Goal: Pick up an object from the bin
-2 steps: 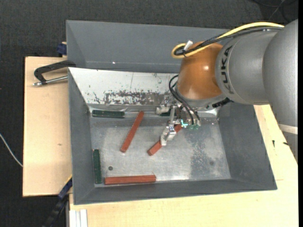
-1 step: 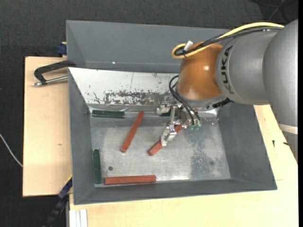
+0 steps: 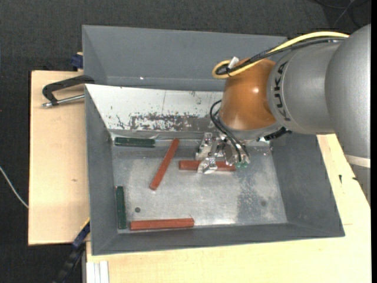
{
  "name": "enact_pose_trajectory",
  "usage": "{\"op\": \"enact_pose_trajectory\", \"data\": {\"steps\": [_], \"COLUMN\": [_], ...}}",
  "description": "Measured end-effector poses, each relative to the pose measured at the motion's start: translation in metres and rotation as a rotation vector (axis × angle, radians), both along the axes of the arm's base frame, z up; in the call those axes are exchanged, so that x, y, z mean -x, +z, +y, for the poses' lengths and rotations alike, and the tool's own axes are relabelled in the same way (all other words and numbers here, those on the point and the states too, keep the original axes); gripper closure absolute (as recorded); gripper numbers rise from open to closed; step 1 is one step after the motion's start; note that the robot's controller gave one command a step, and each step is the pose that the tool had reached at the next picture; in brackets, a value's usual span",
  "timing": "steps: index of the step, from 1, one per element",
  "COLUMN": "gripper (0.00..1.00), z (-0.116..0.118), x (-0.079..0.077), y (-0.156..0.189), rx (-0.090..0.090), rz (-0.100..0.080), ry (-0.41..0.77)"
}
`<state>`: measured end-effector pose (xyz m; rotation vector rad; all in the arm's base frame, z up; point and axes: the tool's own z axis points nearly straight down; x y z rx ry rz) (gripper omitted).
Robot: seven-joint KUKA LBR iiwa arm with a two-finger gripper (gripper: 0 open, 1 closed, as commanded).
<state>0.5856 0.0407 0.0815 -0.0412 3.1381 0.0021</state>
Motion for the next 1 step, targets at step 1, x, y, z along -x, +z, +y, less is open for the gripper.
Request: {"op": "enact_pose_trajectory", "data": {"steps": [1], "gripper": [1.0], "z": [0.0], "x": [0.0], "y": [0.0], "rx": [0.0], "rz": [0.0], "ry": [0.0]}}
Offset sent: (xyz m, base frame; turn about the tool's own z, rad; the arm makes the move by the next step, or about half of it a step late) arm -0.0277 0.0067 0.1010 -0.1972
